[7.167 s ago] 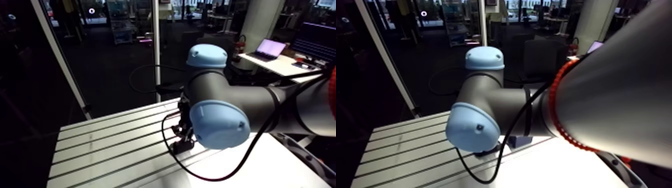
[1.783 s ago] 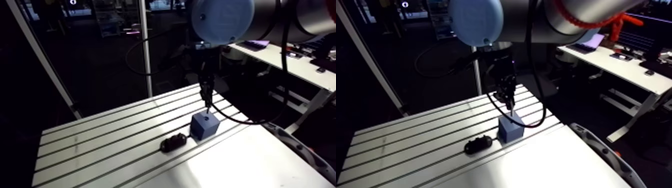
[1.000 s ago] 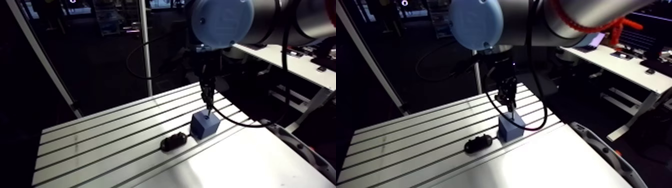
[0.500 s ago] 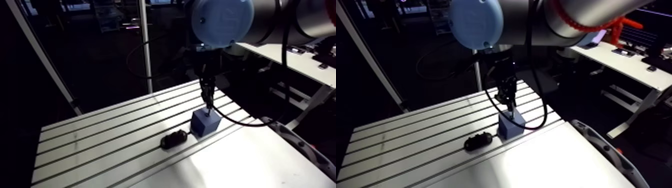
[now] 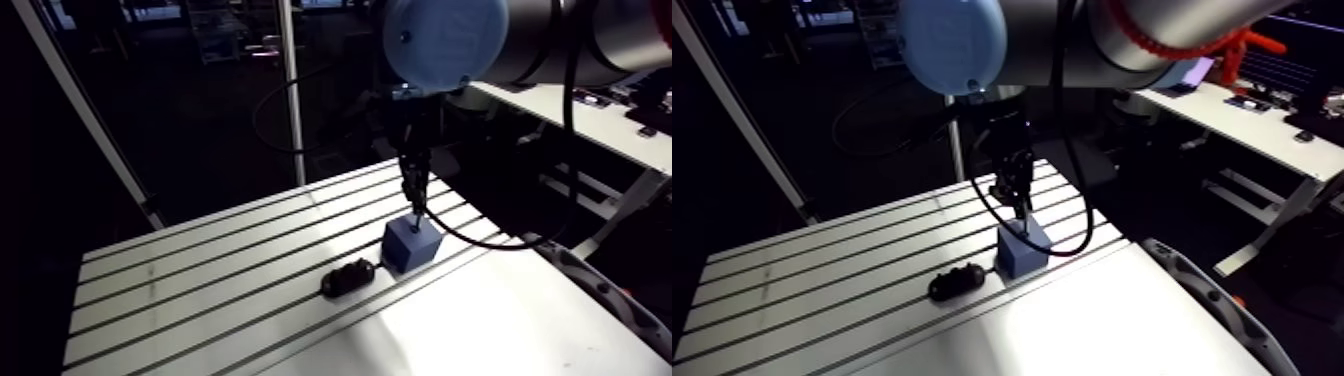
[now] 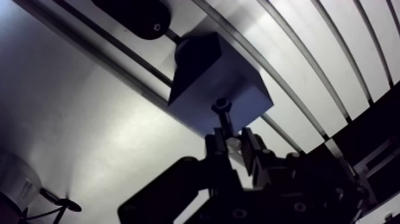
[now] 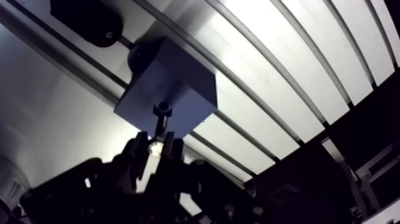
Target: Pick up the M10 bolt and insert it into the hex recess until seated.
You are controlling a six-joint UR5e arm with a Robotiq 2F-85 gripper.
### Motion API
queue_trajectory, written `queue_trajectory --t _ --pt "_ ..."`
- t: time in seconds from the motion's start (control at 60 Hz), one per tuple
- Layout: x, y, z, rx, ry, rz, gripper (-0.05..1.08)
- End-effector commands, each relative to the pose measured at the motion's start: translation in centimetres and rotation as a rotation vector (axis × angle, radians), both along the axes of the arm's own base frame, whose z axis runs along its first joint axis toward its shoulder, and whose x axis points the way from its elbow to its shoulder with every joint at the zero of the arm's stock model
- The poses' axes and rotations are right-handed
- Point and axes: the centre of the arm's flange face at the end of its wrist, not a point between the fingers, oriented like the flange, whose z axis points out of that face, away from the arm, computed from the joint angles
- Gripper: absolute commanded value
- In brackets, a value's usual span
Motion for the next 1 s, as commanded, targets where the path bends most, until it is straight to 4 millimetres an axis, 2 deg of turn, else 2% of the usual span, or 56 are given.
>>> queue_trajectory --t 0.017,1.0 --pt "0.04 -0.16 -0.04 -0.001 0.000 -0.001 1.01" --pt "0.11 -0.42 -0.45 -0.007 -0.004 -0.008 1.01"
